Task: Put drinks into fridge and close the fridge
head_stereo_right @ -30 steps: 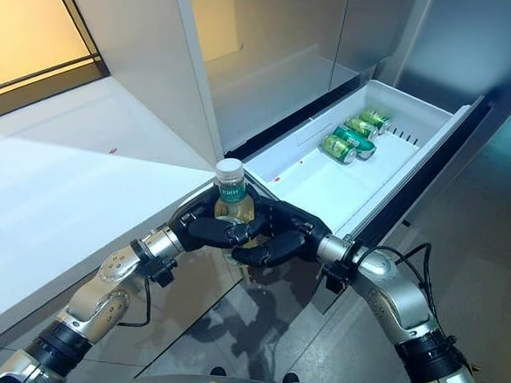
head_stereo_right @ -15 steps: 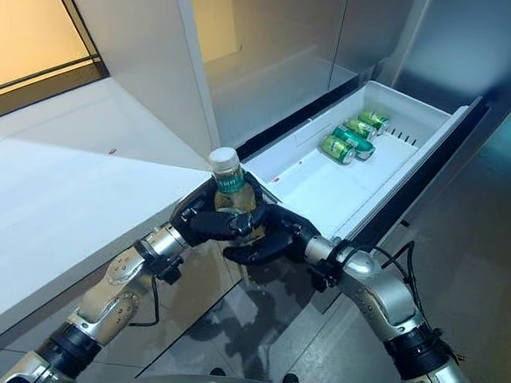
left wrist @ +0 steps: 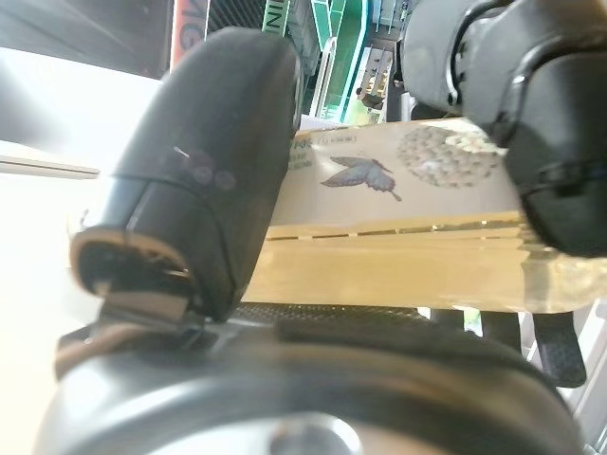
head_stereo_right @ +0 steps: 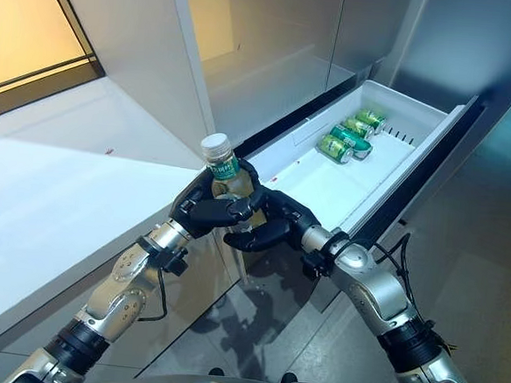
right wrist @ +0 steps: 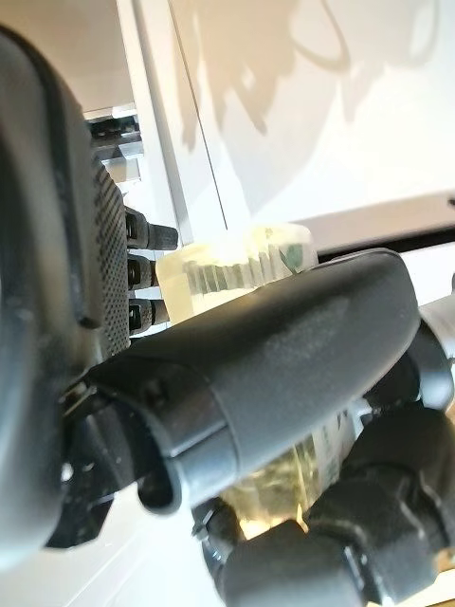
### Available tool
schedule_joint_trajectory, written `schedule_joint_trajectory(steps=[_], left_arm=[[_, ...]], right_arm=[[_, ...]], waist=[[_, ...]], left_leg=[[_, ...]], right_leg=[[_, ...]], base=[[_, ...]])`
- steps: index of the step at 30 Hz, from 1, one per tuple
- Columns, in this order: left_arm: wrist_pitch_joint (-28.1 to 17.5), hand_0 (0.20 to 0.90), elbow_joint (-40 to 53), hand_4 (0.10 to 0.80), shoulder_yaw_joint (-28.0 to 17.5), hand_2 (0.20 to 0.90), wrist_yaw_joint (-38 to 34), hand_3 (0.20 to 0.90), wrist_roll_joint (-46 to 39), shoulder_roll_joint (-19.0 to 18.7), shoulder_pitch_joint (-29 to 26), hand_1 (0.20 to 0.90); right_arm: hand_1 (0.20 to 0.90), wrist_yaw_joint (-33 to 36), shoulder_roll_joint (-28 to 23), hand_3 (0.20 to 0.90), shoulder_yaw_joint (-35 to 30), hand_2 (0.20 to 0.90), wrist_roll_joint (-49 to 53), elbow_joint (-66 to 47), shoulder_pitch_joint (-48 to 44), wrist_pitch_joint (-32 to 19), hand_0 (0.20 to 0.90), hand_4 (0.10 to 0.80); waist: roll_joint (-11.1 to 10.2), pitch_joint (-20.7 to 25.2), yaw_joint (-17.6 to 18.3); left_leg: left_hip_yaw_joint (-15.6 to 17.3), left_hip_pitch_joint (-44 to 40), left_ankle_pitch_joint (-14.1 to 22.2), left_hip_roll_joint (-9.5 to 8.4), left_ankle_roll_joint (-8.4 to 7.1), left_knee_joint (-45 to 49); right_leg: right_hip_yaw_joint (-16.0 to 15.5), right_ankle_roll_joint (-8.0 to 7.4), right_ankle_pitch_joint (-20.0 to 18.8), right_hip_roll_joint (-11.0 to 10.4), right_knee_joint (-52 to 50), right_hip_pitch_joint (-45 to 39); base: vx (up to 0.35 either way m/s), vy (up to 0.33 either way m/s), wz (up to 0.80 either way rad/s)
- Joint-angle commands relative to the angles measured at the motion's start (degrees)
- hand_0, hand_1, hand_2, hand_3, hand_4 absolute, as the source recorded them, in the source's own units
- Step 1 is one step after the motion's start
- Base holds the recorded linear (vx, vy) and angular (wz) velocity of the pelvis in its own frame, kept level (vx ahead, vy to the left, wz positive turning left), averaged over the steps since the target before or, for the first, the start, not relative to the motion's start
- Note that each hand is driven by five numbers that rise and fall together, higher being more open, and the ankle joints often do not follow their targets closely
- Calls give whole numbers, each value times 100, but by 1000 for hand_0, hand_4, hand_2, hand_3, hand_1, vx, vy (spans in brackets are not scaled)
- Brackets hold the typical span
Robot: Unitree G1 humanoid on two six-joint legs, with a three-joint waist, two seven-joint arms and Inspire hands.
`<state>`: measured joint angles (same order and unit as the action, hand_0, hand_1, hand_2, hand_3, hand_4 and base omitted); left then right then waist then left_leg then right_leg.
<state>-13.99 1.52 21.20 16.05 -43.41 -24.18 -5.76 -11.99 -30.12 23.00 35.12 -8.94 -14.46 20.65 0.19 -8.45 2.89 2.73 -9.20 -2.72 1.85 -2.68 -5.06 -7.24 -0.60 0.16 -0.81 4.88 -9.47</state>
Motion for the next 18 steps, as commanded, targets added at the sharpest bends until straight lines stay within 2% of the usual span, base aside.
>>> schedule_joint_trajectory(steps=[1,3,8,9,10,11,18], left_arm=[[-853,300,744,100,147,300,387,200,-350,337,-1143,300],[-811,300,734,100,146,300,384,200,-338,333,-1147,300],[-846,300,668,100,175,300,459,200,-308,307,-1130,300],[-844,300,678,100,190,300,474,200,-313,285,-1124,300],[-848,300,689,100,199,300,484,200,-287,271,-1118,300],[-842,300,684,100,213,300,517,200,-297,257,-1113,300],[-922,300,649,100,332,300,680,200,-199,118,-1173,300]], right_arm=[[900,164,434,900,-334,900,284,-264,-856,-661,900,800],[900,120,427,900,-340,900,309,-279,-869,-587,900,800],[900,-285,331,900,-241,900,522,-306,-851,15,900,800],[754,-424,292,730,-186,754,509,-294,-829,67,754,630],[439,-582,256,362,-130,439,479,-299,-792,174,439,262],[300,-686,225,200,-86,300,458,-291,-769,208,300,100],[300,-965,93,200,97,300,268,-221,-791,278,300,100]], waist=[[-107,458,-42],[-110,467,-44],[-133,477,-32],[-139,482,-32],[-145,485,-36],[-148,485,-39],[-167,493,-37]], left_leg=[[64,31,730,-463,429,294],[62,37,729,-467,429,297],[44,54,731,-482,435,313],[42,56,727,-484,438,309],[37,55,719,-488,440,298],[31,55,713,-493,442,294],[14,42,707,-498,453,268]], right_leg=[[155,-233,422,135,-586,293],[157,-235,421,136,-582,294],[183,-236,425,138,-607,319],[186,-237,424,138,-606,322],[186,-236,420,139,-602,322],[182,-236,418,139,-602,323],[210,-245,407,137,-596,322]], base=[[0,0,0],[0,0,0],[0,0,0],[0,0,0],[0,0,0],[0,0,0],[0,0,0]])
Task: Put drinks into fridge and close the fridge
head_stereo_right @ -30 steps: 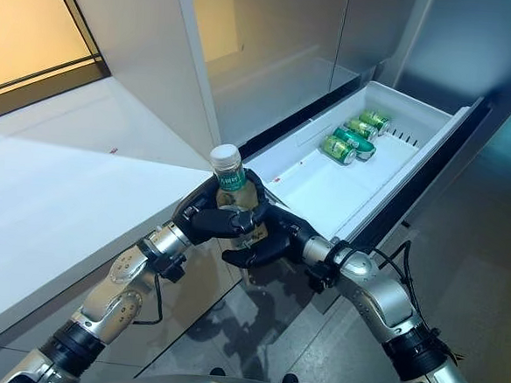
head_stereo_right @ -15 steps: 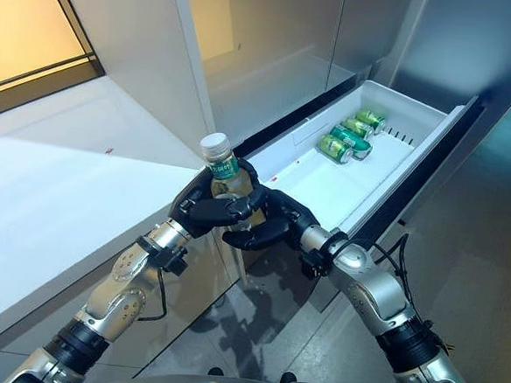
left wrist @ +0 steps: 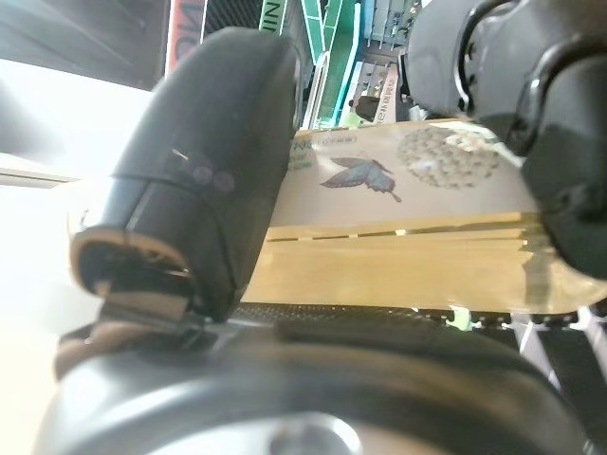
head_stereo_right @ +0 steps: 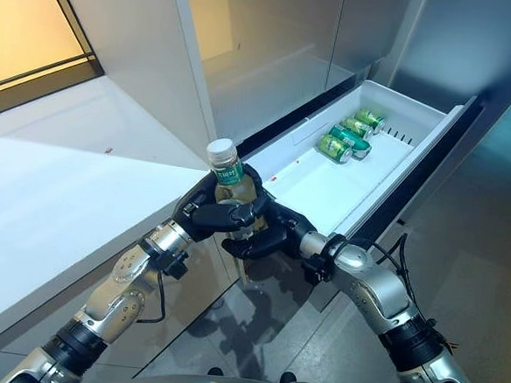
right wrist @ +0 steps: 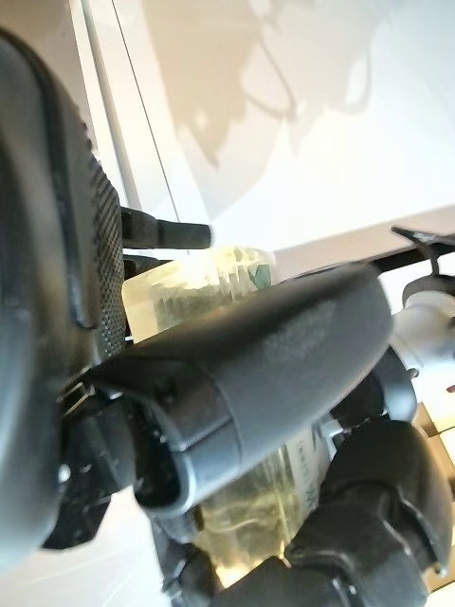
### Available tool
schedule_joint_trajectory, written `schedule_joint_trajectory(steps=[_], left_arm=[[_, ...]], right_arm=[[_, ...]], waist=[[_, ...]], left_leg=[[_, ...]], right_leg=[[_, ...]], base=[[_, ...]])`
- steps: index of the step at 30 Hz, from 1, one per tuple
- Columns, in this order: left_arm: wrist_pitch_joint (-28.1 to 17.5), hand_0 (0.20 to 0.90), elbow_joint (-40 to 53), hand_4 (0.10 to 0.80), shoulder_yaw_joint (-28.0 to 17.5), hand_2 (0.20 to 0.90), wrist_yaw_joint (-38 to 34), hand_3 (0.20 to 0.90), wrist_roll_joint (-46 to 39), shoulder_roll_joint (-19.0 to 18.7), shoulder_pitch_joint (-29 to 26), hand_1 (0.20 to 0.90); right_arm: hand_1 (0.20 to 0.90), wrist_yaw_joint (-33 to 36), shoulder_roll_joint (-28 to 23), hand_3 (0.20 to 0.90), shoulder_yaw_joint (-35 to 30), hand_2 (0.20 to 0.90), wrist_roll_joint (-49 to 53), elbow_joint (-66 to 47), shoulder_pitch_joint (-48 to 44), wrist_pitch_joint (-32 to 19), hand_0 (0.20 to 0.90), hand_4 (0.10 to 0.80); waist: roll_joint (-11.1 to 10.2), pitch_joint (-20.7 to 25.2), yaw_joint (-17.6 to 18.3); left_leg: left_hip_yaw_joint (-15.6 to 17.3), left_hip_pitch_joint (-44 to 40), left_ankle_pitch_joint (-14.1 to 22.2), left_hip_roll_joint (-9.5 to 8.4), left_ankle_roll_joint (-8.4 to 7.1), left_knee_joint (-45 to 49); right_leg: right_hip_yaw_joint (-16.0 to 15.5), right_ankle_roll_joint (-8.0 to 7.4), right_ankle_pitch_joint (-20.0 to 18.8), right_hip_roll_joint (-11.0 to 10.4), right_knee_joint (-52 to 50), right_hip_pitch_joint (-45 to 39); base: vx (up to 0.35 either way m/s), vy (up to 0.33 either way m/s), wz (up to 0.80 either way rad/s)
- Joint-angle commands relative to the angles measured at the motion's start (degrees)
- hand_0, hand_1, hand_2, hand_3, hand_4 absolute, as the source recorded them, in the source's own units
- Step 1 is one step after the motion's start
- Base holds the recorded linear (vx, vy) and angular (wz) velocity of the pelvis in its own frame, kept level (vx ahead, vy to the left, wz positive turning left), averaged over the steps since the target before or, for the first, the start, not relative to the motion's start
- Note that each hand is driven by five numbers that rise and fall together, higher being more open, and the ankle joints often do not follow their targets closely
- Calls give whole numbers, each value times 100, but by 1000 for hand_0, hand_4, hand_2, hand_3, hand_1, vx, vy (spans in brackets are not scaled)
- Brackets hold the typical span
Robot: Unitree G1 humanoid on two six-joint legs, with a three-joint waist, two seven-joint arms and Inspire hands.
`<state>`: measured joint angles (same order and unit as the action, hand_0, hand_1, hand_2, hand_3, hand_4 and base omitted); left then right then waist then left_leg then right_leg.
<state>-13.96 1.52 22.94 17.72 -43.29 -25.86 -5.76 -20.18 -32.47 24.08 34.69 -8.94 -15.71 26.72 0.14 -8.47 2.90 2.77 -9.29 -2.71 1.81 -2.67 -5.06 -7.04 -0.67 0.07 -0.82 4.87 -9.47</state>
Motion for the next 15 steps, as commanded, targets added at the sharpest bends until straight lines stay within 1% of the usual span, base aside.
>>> schedule_joint_trajectory(steps=[1,4,13,14,15], left_arm=[[-945,300,644,100,184,300,531,200,-192,260,-1189,300],[-1028,300,649,100,222,300,494,200,-47,184,-1256,300],[-1096,300,558,100,341,300,402,200,354,71,-1382,300],[-1089,509,541,344,354,509,331,444,435,65,-1389,509],[-1096,509,521,344,361,509,277,444,496,56,-1393,509]], right_arm=[[300,-159,298,200,0,300,343,-201,-684,-321,300,100],[300,-131,264,200,33,300,401,-193,-747,-307,300,100],[300,185,240,200,-31,300,328,-216,-954,-593,300,100],[300,269,237,200,-62,300,295,-216,-989,-644,300,100],[300,372,233,200,-92,300,240,-207,-1029,-716,300,100]], waist=[[-164,494,-34],[-168,496,-27],[-167,474,-13],[-166,473,-13],[-167,473,-13]], left_leg=[[5,49,706,-496,456,265],[1,51,708,-501,463,259],[26,40,720,-500,470,257],[30,43,721,-499,470,258],[35,46,722,-497,468,257]], right_leg=[[205,-239,413,141,-594,324],[232,-240,406,149,-582,327],[240,-245,395,153,-568,322],[244,-248,392,154,-565,324],[243,-249,389,155,-562,328]], base=[[0,0,0],[0,0,0],[0,0,0],[0,0,0],[0,0,0]])
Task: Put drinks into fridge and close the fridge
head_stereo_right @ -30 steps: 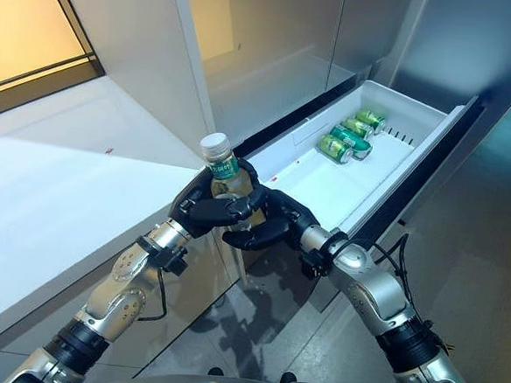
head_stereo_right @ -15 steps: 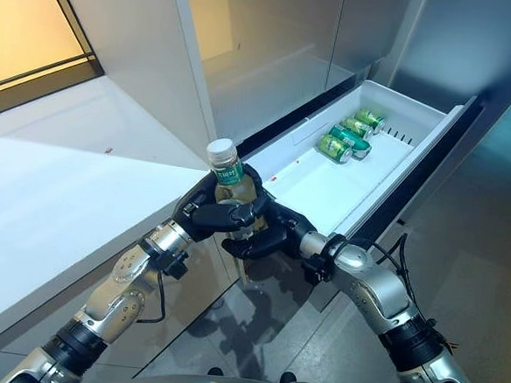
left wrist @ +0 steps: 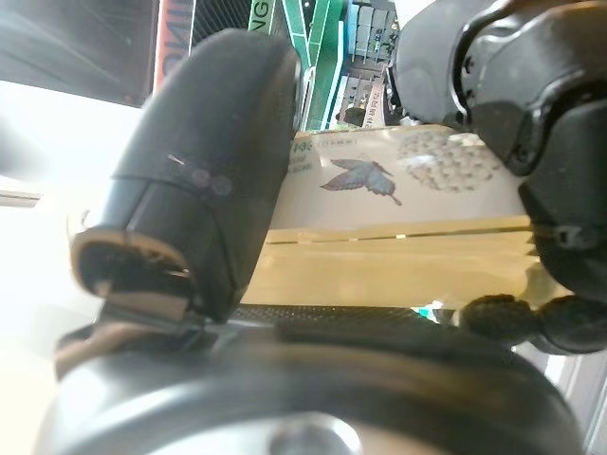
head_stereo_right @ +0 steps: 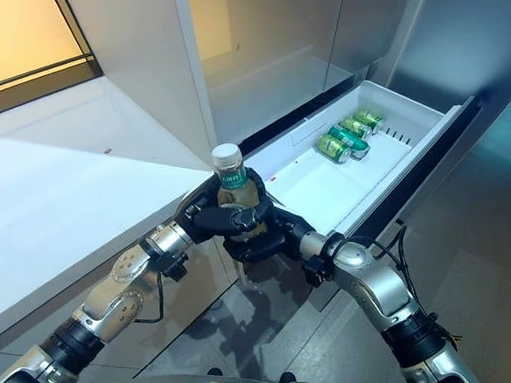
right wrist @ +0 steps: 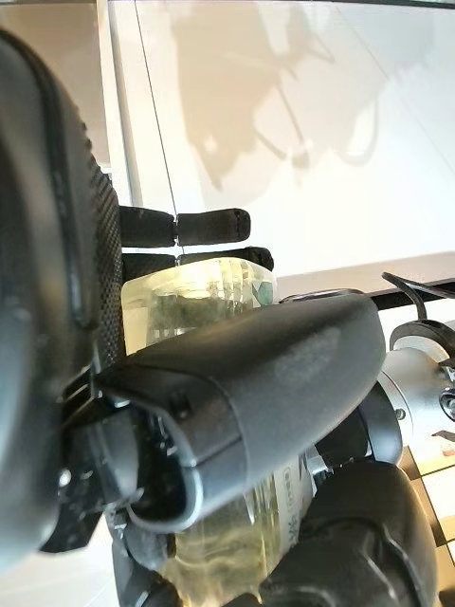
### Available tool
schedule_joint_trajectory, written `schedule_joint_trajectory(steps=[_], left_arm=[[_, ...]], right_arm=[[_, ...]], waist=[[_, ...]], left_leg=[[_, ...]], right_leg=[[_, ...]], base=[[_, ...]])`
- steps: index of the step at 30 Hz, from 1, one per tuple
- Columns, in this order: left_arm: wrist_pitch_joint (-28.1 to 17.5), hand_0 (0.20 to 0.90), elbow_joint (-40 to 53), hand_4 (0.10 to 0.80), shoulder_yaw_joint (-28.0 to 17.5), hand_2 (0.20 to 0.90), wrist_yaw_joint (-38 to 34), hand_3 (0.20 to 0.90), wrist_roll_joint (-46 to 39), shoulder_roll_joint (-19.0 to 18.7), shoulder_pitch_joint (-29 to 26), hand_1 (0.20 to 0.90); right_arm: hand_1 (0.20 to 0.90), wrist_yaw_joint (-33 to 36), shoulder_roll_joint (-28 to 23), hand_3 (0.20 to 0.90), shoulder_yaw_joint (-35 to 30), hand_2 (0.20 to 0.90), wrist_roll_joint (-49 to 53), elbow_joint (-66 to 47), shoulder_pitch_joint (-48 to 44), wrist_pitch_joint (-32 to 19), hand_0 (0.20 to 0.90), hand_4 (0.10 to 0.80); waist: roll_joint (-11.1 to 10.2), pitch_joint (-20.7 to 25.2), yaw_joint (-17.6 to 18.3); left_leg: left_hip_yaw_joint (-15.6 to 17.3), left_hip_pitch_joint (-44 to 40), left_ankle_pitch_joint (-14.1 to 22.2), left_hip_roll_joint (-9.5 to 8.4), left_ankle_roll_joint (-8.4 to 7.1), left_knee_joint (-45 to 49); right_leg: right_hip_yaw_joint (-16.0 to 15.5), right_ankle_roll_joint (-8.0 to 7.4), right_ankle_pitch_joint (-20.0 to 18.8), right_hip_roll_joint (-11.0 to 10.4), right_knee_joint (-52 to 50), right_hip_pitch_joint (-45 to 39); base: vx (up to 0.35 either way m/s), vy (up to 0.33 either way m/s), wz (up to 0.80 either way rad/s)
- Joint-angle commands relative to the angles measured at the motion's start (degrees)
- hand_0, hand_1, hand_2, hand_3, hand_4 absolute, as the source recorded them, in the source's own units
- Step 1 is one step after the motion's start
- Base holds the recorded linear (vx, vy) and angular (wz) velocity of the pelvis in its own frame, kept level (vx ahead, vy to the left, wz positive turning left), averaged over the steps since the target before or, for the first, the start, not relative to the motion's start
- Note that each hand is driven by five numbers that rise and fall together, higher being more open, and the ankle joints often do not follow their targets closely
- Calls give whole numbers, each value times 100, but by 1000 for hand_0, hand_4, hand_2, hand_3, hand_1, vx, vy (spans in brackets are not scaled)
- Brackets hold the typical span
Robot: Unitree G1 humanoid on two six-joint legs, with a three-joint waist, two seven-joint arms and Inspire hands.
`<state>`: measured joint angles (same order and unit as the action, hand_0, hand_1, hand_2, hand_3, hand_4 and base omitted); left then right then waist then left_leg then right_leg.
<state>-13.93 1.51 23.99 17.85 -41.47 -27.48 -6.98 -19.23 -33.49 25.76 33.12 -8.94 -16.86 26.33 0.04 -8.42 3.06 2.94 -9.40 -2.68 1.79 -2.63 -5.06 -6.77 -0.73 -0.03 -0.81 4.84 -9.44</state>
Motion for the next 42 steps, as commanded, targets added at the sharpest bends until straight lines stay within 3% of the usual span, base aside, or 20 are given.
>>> schedule_joint_trajectory(steps=[1,5,11,15,18,25,32,42], left_arm=[[-1098,900,503,800,259,900,190,900,354,197,-1275,900],[-1097,900,344,800,166,900,-271,900,537,263,-1195,900],[-981,900,10,800,-111,900,-789,900,855,335,-847,900],[-793,900,-175,800,-186,900,-674,900,708,370,-536,900],[-397,900,-408,800,-112,900,-331,900,450,393,-151,900],[318,900,-856,800,123,900,164,900,150,283,458,900],[758,900,-1593,800,402,900,476,900,293,134,925,900],[981,900,-2974,800,542,900,252,900,811,172,930,900]], right_arm=[[300,425,303,200,-312,300,338,-189,-990,-778,300,100],[300,1202,181,200,-663,300,-130,-122,-1410,-1090,300,100],[300,2122,-89,200,-1301,300,106,47,-1946,-808,300,100],[300,2525,-313,200,-1619,300,99,334,-2114,-825,300,100],[300,2848,-674,200,-1923,300,310,867,-2370,-867,300,100],[300,2986,-1272,200,-2081,300,907,2066,-2794,-1022,300,100],[300,2821,-1780,200,-1824,300,819,4203,-3490,-1423,300,100],[300,2536,-1768,200,-1420,300,-203,6010,-3860,-1511,300,100]], waist=[[-159,468,-31],[-168,471,-28],[-215,462,-55],[-252,472,-107],[-295,475,-199],[-307,454,-393],[-272,401,-707],[-196,165,-1014]], left_leg=[[31,60,719,-493,462,251],[76,80,727,-481,452,248],[91,107,782,-477,455,312],[51,131,813,-485,459,361],[-3,159,838,-491,449,424],[-78,201,850,-493,406,486],[-202,282,819,-519,367,544],[-408,548,808,-580,393,773]], right_leg=[[207,-246,393,156,-551,328],[217,-246,372,173,-532,354],[281,-223,375,194,-564,377],[292,-207,382,193,-573,369],[231,-192,391,181,-587,353],[44,-164,440,145,-617,325],[-273,-109,533,66,-698,301],[-539,-26,655,-40,-914,430]], base=[[0,0,0],[-4,-15,-4],[6,-14,-8],[9,-4,0],[11,-6,1],[21,-3,9],[52,16,14],[81,3,23]])
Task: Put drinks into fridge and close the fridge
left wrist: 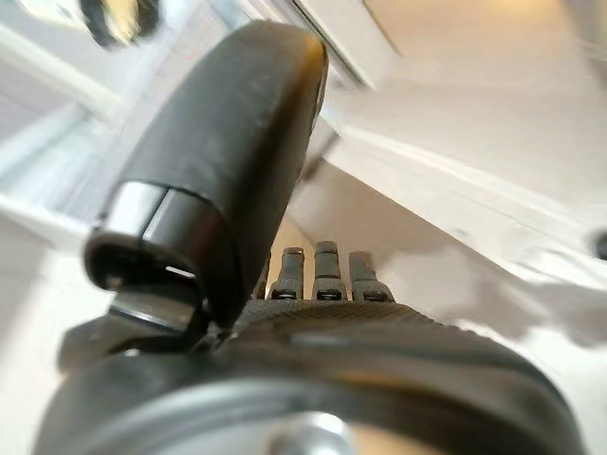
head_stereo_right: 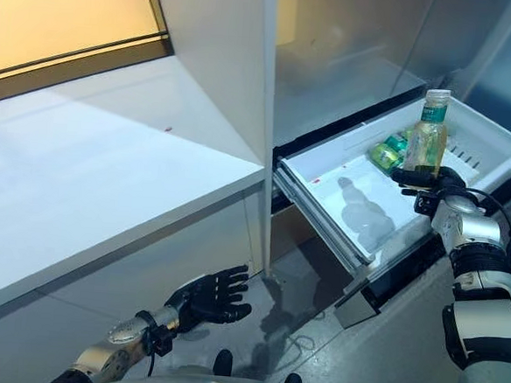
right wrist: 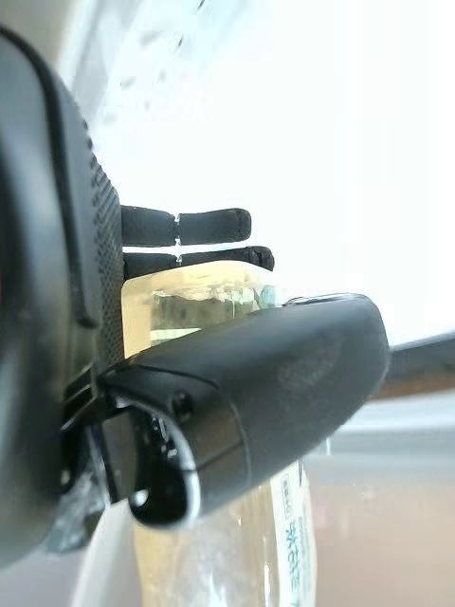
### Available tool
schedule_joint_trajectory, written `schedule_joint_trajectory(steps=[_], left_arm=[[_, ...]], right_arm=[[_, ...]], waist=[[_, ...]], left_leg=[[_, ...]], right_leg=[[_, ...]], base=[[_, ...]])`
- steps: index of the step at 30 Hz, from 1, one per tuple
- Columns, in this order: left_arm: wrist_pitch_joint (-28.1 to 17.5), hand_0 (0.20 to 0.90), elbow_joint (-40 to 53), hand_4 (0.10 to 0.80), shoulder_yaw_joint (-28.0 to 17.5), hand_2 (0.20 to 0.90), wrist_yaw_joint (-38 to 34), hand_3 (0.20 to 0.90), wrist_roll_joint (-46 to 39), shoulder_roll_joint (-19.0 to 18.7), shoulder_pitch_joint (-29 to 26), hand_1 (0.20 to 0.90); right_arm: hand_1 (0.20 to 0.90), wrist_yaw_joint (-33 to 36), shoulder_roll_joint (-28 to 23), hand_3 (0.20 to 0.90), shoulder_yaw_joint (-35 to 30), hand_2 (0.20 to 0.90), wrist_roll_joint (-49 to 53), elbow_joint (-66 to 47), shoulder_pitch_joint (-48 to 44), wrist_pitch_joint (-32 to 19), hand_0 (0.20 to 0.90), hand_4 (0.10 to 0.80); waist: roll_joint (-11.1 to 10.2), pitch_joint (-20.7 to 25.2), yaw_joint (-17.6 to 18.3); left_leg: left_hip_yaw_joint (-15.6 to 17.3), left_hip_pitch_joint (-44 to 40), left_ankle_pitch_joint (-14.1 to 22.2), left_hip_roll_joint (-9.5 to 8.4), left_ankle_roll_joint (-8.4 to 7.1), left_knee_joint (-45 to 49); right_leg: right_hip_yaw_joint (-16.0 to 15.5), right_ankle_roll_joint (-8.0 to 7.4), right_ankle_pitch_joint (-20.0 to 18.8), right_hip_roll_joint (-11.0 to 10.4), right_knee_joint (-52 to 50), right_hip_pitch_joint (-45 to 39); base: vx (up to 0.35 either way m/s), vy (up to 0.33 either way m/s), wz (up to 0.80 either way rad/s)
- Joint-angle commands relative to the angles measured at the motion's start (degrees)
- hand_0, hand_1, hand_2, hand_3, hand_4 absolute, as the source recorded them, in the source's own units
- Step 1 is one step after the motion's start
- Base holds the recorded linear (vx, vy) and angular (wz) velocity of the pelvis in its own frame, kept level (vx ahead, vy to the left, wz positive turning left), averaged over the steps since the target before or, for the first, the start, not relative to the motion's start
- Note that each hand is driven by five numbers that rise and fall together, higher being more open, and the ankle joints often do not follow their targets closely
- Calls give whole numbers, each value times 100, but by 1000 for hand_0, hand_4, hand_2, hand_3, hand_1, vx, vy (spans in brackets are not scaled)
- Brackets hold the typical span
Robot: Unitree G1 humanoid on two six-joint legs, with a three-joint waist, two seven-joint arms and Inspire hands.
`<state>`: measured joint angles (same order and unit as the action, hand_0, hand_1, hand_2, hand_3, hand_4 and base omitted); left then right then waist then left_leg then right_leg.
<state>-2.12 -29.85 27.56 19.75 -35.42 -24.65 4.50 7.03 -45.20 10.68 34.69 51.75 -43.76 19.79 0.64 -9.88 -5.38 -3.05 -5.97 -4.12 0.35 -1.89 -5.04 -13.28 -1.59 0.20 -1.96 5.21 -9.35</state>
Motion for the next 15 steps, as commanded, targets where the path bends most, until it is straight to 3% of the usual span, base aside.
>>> schedule_joint_trajectory(steps=[1,7,11,15], left_arm=[[-201,900,158,800,186,900,61,900,209,-109,-221,900],[-176,900,-722,800,-150,900,-191,900,921,-131,-487,900],[-75,900,-1208,800,-517,900,-264,900,1299,-154,-553,900],[66,900,-1430,800,-702,900,-212,900,1486,-164,-522,900]], right_arm=[[300,-94,-598,200,87,300,-364,-55,-1174,-858,300,100],[300,-283,-690,200,317,300,-1425,521,-1220,-332,300,100],[300,-787,-940,200,553,300,-2209,671,-1097,239,300,100],[300,-1349,-1107,200,686,300,-3171,870,-1023,457,300,100]], waist=[[-257,312,-169],[-234,-122,-299],[-260,-453,-345],[-278,-604,-401]], left_leg=[[189,213,954,-437,319,777],[145,661,914,-424,366,1028],[120,820,852,-399,391,1084],[115,895,839,-394,399,1128]], right_leg=[[109,60,635,73,-956,426],[61,85,632,33,-1192,828],[20,84,597,31,-1305,998],[-38,70,588,1,-1348,1049]], base=[[27,-6,21],[-68,-35,18],[-46,-38,10],[-13,-23,4]])
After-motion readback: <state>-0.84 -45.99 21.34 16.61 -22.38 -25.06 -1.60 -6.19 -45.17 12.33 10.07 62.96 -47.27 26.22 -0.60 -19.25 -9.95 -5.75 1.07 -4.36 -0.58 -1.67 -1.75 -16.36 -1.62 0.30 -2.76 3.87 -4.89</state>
